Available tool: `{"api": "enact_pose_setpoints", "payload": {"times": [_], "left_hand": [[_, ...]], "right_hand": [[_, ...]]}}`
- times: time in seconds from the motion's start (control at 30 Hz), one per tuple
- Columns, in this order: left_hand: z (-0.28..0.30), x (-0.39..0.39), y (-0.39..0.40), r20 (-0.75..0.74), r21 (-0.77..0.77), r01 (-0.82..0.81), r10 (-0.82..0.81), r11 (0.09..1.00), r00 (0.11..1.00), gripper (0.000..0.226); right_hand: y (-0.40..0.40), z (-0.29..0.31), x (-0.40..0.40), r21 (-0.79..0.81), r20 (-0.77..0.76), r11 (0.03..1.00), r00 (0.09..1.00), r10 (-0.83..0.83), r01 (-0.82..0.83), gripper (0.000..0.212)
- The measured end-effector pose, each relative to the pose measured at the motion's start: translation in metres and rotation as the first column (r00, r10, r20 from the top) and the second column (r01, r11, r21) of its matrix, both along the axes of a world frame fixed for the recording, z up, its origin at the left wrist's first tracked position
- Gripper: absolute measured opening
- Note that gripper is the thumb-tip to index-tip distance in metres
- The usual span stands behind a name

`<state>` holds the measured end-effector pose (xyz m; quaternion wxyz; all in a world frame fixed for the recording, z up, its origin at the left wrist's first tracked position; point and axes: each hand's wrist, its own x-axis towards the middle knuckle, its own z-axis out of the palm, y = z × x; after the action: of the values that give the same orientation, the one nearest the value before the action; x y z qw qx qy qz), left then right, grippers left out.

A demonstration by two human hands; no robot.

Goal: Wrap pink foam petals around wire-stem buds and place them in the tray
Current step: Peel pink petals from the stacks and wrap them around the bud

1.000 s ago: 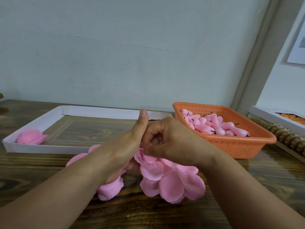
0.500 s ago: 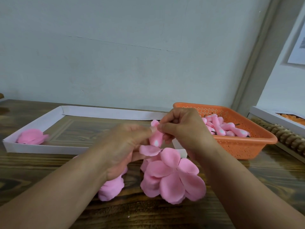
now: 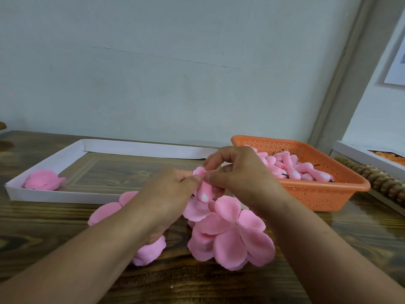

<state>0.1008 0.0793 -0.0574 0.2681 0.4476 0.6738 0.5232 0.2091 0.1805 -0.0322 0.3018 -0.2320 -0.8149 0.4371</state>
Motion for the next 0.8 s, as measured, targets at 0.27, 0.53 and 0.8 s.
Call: {"api": "enact_pose_setpoints", "payload": {"times": [0.27, 0.53, 0.8], "left_hand": [[0.004, -0.007, 0.005, 0.399, -0.022, 0.104, -0.087, 0.994, 0.913, 0.040], [-0.001, -0.010, 0.004, 0.540, 0.056, 0.167, -0.171, 0.984, 0.824, 0.018], [-0.002, -0.011, 0.004, 0.556, 0.051, 0.173, -0.172, 0.984, 0.813, 0.025]], "right_hand": [[0.005, 0.002, 0.003, -0.100, -0.067, 0.994, 0.997, 0.038, -0.044, 0.019], [0.005, 0.001, 0.002, -0.190, -0.100, 0.976, 0.991, 0.085, -0.103, 0.010], [0.004, 0.003, 0.004, -0.291, -0.069, 0.944, 0.988, 0.140, -0.154, 0.011]]}}
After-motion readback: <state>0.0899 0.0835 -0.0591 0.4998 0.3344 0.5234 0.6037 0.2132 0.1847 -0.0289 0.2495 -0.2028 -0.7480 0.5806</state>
